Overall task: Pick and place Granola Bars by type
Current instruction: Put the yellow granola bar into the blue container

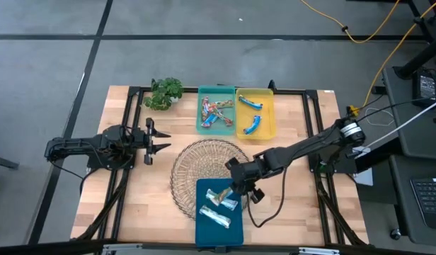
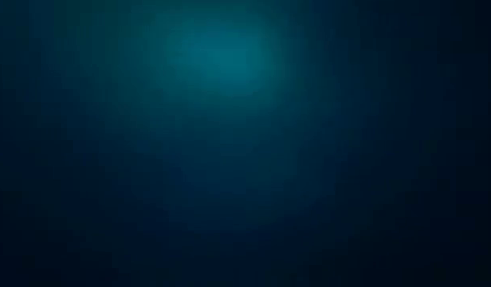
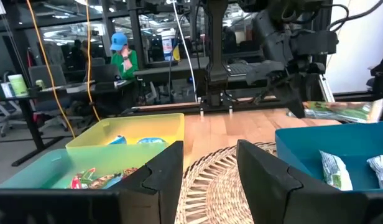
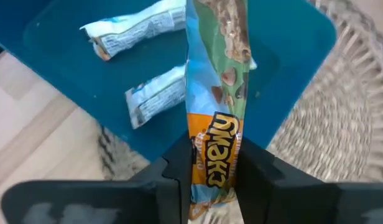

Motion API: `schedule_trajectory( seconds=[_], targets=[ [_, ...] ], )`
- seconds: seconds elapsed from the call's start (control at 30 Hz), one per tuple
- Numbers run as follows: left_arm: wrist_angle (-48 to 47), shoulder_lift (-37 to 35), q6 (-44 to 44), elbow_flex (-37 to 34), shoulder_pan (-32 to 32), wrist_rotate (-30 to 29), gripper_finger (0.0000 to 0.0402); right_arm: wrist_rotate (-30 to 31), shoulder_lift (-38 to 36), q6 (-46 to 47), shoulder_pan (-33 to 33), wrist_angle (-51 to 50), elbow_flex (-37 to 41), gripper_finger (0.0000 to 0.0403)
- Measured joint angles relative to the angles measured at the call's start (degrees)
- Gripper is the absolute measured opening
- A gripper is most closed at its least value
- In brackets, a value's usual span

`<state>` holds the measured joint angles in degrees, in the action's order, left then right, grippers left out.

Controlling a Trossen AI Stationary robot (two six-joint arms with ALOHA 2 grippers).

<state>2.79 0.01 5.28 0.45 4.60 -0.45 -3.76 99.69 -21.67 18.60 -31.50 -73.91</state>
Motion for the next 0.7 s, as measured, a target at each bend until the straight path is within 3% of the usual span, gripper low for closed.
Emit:
schedule_trajectory(
  seconds=[0.27, 0.7],
  targets=[
    [0.00, -0.02, 0.00, 0.00, 0.00, 0.01, 0.0143, -2.52, 3.40, -3.89, -2.08, 7.97, 0.00, 0.0097],
    [0.00, -0.02, 0.00, 0.00, 0.00, 0.02, 0.0143, -9.88, 6.52, -0.02, -2.63, 11.40, -0.01, 0.0097]
  ],
)
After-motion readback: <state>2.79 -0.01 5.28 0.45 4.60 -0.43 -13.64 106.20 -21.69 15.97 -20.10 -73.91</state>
